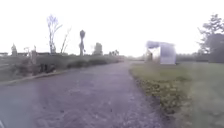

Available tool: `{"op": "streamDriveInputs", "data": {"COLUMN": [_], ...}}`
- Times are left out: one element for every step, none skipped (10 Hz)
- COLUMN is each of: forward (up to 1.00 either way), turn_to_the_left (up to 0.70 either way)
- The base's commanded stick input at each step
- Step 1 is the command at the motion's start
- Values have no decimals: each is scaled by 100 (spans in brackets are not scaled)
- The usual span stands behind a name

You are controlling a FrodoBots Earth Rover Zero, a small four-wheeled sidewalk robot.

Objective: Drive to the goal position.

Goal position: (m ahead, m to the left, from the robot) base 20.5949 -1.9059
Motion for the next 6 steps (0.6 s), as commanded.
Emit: {"op": "streamDriveInputs", "data": {"forward": [70,70,70,70,70,70], "turn_to_the_left": [-14,-14,-14,-11,-6,-1]}}
